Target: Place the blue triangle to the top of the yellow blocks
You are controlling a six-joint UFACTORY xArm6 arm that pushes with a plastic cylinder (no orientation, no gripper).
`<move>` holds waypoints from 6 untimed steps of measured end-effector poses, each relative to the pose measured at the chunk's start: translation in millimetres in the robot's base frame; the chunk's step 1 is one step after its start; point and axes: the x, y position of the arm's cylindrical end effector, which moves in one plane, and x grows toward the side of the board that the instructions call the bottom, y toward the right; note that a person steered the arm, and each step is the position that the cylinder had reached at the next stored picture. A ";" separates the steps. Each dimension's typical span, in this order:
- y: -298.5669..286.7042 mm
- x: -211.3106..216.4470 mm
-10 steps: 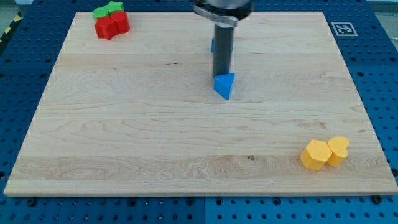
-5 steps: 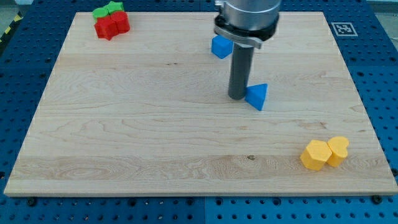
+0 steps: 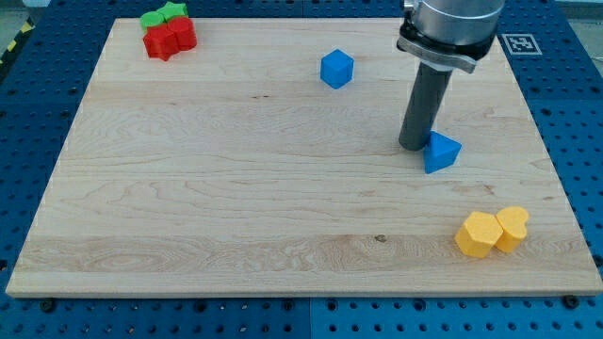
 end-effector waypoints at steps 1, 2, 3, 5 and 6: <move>0.5 37.2; 2.5 43.9; 3.2 22.2; 28.1 23.1; 30.6 36.3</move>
